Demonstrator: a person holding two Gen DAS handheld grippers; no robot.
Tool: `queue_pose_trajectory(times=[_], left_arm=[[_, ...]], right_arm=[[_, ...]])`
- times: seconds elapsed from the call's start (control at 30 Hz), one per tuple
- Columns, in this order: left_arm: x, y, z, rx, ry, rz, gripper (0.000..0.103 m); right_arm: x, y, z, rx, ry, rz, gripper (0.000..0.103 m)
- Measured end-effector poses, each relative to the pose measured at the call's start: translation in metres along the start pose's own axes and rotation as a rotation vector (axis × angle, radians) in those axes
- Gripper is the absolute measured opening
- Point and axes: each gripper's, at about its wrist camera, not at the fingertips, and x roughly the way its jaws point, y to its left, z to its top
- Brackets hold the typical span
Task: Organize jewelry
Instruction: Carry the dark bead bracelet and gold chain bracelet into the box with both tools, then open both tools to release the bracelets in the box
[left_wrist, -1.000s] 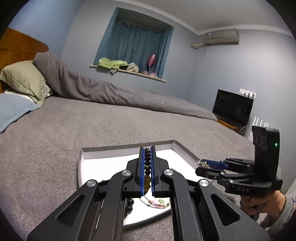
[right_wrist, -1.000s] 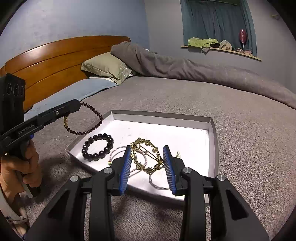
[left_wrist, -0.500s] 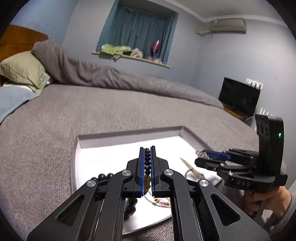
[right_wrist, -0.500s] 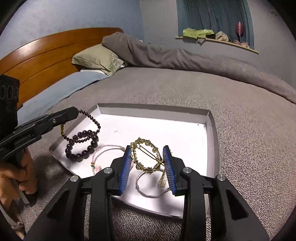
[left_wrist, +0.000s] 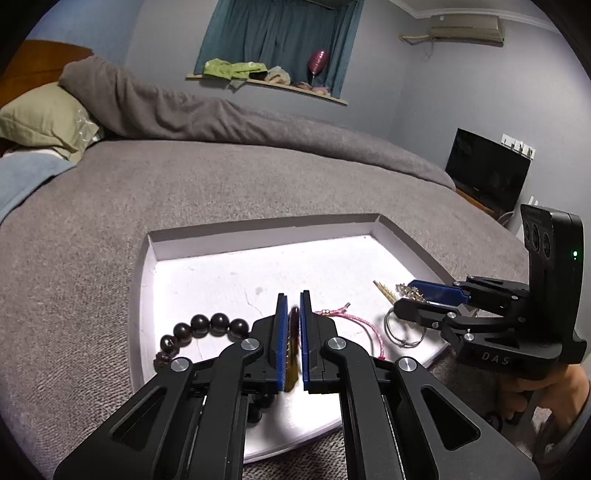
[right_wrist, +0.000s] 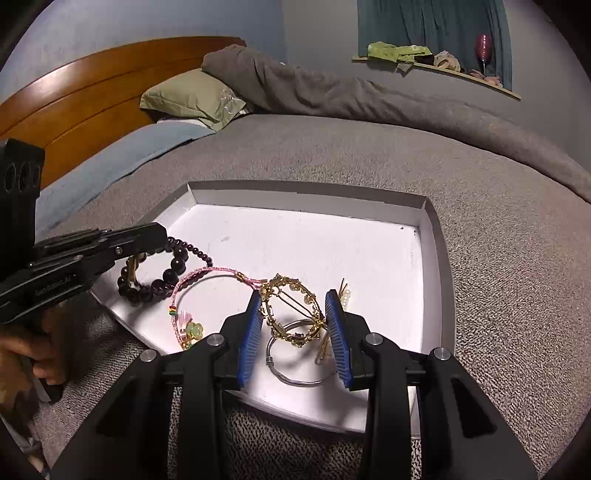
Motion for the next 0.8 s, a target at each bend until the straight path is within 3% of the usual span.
queue_pose_trajectory(times=[0.07, 0.2, 0.27, 0.33, 0.4, 0.5, 0.67, 0.8], left_arm=[[0.001, -0.001, 0.0, 0.003, 0.008, 0.004, 0.007], [-0.002, -0.003, -0.001, 0.019, -0.009, 0.015, 0.037], [-0.004, -0.006, 0.0, 0.026, -0.019, 0.017, 0.044], [-0.006, -0.007, 0.001, 0.034, -0.027, 0.015, 0.06], [-0.008, -0.009, 0.001, 0.042, -0.04, 0.012, 0.069], [-0.011, -0.011, 0.001, 0.051, -0.051, 0.01, 0.076], [-0.014, -0.014, 0.001, 0.057, -0.061, 0.01, 0.08], [-0.019, -0.016, 0.0, 0.054, -0.079, 0.013, 0.086]], right_arm=[[0.002, 0.002, -0.001, -0.008, 0.007, -0.005, 0.035], [0.003, 0.004, -0.001, -0.013, 0.01, -0.008, 0.035], [0.004, 0.004, -0.001, -0.011, 0.008, -0.007, 0.035], [0.004, 0.004, -0.001, -0.01, 0.005, -0.006, 0.036], [0.002, 0.003, -0.001, -0.008, 0.001, -0.003, 0.042], [-0.001, 0.003, -0.002, -0.007, -0.013, 0.002, 0.046], [-0.004, 0.003, -0.003, -0.011, -0.024, 0.006, 0.047], [-0.008, 0.002, -0.005, -0.006, -0.037, 0.009, 0.053]])
